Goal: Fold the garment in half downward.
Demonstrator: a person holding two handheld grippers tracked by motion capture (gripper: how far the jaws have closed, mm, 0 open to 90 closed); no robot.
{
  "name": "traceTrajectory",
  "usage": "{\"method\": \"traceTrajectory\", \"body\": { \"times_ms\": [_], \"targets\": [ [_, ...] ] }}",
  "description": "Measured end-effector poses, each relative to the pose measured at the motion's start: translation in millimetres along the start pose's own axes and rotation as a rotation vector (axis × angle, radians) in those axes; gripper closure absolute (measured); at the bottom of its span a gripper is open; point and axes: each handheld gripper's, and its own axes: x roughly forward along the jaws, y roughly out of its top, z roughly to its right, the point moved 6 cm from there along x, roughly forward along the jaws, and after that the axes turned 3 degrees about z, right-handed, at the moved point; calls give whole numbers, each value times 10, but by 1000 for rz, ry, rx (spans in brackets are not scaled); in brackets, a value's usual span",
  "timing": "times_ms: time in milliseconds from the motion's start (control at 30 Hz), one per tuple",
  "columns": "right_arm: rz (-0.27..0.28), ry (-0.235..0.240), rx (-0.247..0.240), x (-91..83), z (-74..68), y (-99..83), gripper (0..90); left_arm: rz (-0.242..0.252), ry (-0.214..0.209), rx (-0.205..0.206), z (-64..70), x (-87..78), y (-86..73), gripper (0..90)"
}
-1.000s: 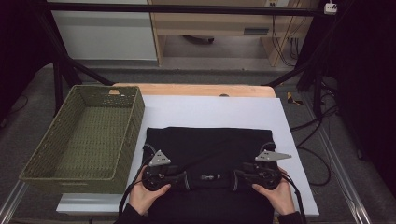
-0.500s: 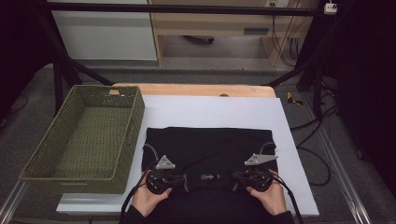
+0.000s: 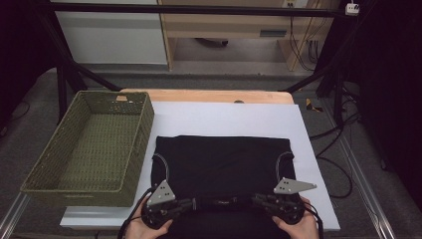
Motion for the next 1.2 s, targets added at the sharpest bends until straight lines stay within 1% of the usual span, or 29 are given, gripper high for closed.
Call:
{"method": "traceTrajectory", "body": {
  "times_ms": [67, 100, 133, 167, 200, 267, 300, 333, 367, 400, 433, 467, 500, 533, 567, 600, 633, 667, 733, 767, 833, 867, 900, 1000, 1033, 1067, 1133, 1167, 1200],
  "targets": [
    [-21, 10, 21, 7, -24, -131, 808, -17, -14, 1, 27, 32, -78, 823],
    [-40, 18, 32, 20, -32, -200, 800, -25, -18, 0, 31, 41, -106, 815],
    [-56, 23, 34, 32, -39, -257, 788, -26, -21, 0, 33, 38, -122, 806],
    [-68, 27, 40, 37, -48, -297, 768, -21, -19, -2, 26, 18, -124, 800],
    [-75, 34, 45, 30, -56, -318, 747, -4, -11, -10, 8, -19, -112, 760],
    [-45, 44, 54, -27, -57, -289, 691, 41, 17, -33, -57, -129, -76, 645],
    [-16, 43, 60, -70, -45, -251, 658, 52, 45, -45, -108, -185, -70, 590],
    [14, 23, 65, -121, -16, -208, 629, 61, 84, -72, -187, -246, -81, 555],
    [40, -14, 71, -189, 44, -167, 623, 64, 107, -90, -239, -277, -97, 526],
    [48, -43, 80, -229, 89, -155, 616, 61, 141, -109, -312, -309, -129, 515],
    [51, -96, 88, -276, 172, -156, 592, 55, 174, -129, -384, -333, -167, 498],
    [43, -162, 97, -317, 260, -174, 580, 48, 204, -150, -446, -350, -209, 489],
    [26, -229, 92, -347, 358, -210, 570, 39, 229, -165, -504, -362, -251, 488],
    [6, -285, 98, -372, 450, -258, 552, 28, 249, -178, -555, -371, -291, 485],
    [-9, -319, 121, -381, 523, -311, 546, 17, 256, -198, -583, -366, -325, 485],
    [-24, -339, 137, -383, 581, -365, 538, 11, 267, -207, -607, -357, -350, 485],
    [-37, -346, 151, -378, 627, -416, 537, 2, 265, -219, -614, -341, -368, 486],
    [-55, -347, 167, -368, 657, -463, 537, -7, 260, -219, -612, -319, -381, 488],
    [-77, -358, 172, -351, 700, -519, 541, -34, 250, -216, -583, -265, -416, 514],
    [-93, -355, 171, -342, 705, -536, 569, -46, 248, -216, -572, -248, -430, 554],
    [-101, -355, 166, -324, 696, -541, 602, -69, 255, -218, -560, -215, -462, 589],
    [-111, -359, 160, -317, 692, -544, 639, -68, 250, -236, -552, -213, -461, 621],
    [-125, -355, 155, -310, 675, -545, 690, -73, 244, -242, -545, -217, -459, 670],
    [-132, -357, 148, -308, 649, -534, 772, -86, 241, -215, -506, -220, -443, 791],
    [-123, -359, 139, -329, 642, -514, 797, -89, 240, -209, -502, -223, -438, 816],
    [-115, -358, 140, -345, 633, -501, 806, -90, 237, -203, -502, -229, -433, 827],
    [-97, -351, 146, -398, 598, -461, 814, -79, 229, -206, -508, -252, -421, 839],
    [-90, -349, 143, -425, 576, -441, 818, -72, 225, -210, -514, -275, -410, 843],
    [-91, -344, 144, -458, 546, -424, 820, -50, 216, -223, -516, -317, -387, 845]
  ]
}}
